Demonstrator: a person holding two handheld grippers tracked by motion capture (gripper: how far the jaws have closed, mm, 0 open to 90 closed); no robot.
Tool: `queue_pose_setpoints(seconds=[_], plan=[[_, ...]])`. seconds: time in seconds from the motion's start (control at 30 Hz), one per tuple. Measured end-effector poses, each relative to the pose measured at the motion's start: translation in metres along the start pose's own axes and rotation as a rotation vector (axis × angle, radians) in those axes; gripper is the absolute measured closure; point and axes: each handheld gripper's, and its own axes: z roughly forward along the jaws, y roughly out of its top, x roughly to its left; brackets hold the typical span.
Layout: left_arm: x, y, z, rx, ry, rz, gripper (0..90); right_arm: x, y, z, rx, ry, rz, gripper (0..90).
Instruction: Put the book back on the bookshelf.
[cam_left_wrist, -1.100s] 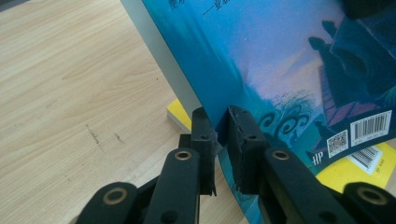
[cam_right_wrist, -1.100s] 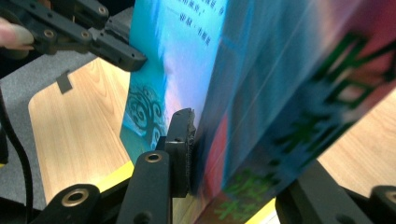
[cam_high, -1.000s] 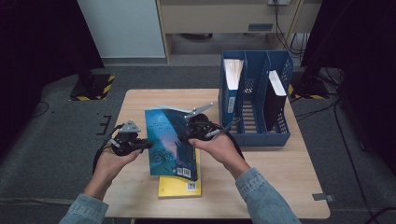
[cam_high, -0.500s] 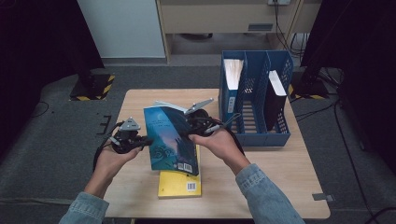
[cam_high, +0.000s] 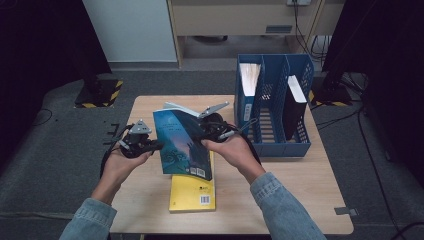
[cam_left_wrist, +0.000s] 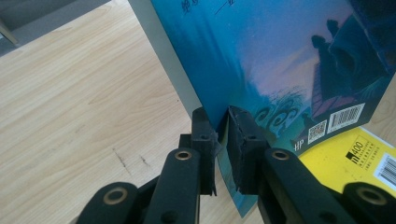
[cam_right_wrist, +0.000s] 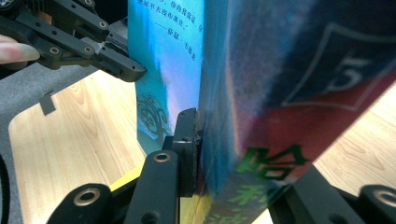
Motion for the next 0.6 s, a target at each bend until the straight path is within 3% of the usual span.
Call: queue_pose_setpoints(seconds=[0.6], plan=[[-0.013,-0.002,-0.007,0.016,0.010,0.052,80.9,0.005,-0.006,-0.012,-0.044,0.023,-0.004,68.7]])
